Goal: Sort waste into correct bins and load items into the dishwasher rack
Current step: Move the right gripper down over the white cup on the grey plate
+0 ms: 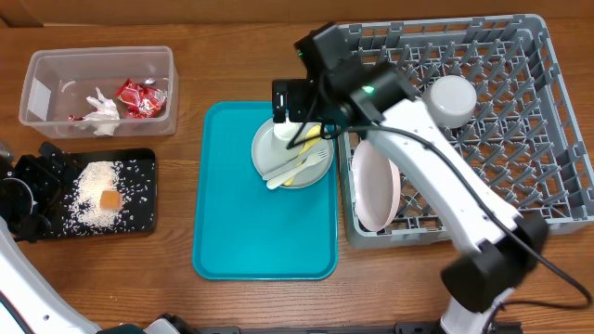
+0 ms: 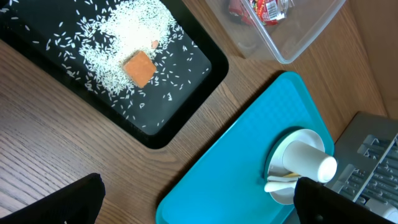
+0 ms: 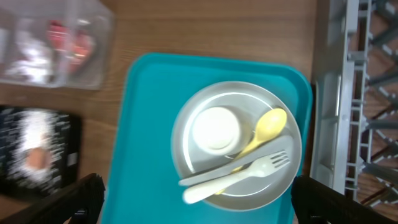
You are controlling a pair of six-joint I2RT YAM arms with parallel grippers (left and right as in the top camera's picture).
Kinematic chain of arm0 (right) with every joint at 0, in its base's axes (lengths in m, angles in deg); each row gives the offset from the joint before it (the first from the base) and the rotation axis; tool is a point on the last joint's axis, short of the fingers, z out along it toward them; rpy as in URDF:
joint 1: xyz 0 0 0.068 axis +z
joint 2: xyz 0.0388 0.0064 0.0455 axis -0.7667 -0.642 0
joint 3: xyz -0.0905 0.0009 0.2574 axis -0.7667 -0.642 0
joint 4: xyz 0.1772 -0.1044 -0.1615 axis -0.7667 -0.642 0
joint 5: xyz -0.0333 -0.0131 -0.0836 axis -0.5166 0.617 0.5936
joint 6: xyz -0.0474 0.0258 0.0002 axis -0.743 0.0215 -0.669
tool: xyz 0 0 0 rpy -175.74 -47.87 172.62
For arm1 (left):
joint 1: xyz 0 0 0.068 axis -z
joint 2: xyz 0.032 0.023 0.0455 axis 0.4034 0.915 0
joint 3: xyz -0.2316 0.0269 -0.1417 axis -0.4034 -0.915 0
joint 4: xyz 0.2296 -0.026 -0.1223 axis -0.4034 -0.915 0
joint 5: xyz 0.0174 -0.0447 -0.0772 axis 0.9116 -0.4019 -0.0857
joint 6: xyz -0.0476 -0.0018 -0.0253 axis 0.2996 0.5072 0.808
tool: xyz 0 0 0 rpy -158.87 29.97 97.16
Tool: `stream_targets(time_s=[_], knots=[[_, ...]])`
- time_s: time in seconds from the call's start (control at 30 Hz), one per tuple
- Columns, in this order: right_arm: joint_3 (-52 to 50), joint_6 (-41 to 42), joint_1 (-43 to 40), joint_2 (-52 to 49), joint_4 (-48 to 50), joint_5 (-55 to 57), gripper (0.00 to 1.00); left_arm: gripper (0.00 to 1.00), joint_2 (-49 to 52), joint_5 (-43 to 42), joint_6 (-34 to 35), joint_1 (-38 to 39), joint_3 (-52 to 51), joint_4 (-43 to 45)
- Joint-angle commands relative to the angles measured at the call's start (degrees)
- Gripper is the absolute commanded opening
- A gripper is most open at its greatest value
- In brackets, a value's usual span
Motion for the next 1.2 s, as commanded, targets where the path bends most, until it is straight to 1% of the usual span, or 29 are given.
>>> stream_targets(time_s=[0.0,0.1,0.47,0.87,1.17], knots=[[1.0,0.5,0.1,-2.8,0.4,2.5,1.0,1.0,-0.1,-1.2,-1.3,0.5,-0.3,0.0],[1.0,-2.5,0.7,-6.0,0.4,2.4,1.0,1.0,-0.1,-1.2,-1.3,0.5,-0.3,0.0],[1.0,-1.9,2.1,-15.0,2.8,3.0,1.0,1.0,-0.1,-1.2,-1.3,0.5,-0.3,0.0],[0.9,-1.2,2.4,-19.5,4.7,3.0,1.0,1.0,-0.1,-1.1,-1.3,0.5,-0.3,0.0],[0.8,-0.8,2.5,-19.9,7.1,3.0,1.0,1.0,-0.1,-1.2,-1.3,0.5,-0.3,0.0]])
